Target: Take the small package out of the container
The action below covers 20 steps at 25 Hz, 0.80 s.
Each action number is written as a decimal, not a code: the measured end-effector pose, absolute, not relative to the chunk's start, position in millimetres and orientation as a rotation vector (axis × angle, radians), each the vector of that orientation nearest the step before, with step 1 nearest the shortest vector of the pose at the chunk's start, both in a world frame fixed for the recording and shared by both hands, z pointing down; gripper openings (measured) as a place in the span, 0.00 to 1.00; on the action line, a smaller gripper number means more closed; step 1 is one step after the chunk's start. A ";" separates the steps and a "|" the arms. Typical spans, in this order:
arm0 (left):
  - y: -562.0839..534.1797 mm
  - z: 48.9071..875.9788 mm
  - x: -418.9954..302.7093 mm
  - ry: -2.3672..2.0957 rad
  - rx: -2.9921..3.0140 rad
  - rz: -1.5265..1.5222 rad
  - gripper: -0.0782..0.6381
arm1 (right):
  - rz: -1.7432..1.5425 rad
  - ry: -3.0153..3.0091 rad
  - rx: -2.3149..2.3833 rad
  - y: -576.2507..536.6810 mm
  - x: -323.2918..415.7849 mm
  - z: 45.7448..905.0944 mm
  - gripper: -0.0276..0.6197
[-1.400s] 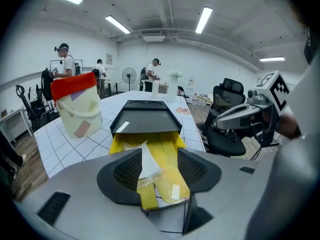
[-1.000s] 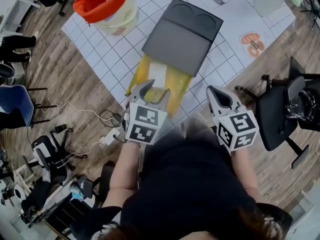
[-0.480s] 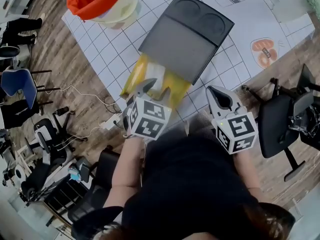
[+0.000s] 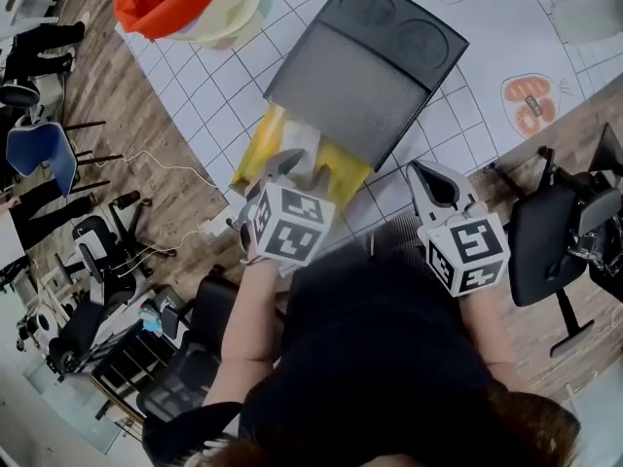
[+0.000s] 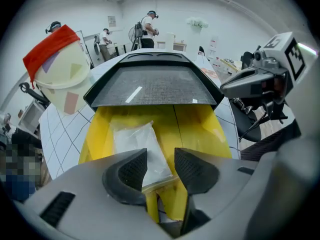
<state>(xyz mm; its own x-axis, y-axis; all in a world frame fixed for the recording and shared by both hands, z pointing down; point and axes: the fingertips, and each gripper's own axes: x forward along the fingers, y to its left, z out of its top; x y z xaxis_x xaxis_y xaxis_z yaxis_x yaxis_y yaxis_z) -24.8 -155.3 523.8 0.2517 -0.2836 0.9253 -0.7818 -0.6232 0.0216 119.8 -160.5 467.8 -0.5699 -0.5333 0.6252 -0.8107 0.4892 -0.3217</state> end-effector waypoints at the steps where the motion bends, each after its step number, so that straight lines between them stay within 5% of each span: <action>1: -155.9 523.9 -25.3 -0.969 2.033 1.337 0.37 | 0.839 -2.291 1.108 -161.6 119.2 469.0 0.07; 20: -162.9 515.0 -37.7 -1.011 2.054 1.248 0.19 | 0.839 -2.299 1.067 -159.2 101.6 472.5 0.07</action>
<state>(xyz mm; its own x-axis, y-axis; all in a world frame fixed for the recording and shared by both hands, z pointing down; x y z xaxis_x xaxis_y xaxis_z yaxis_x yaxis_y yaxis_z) -37.7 -162.9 515.0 0.2941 -0.3246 0.8990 -0.8117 -0.5814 0.0556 101.6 -159.2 472.5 -0.5889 -0.5077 0.6288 -0.7934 0.5117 -0.3298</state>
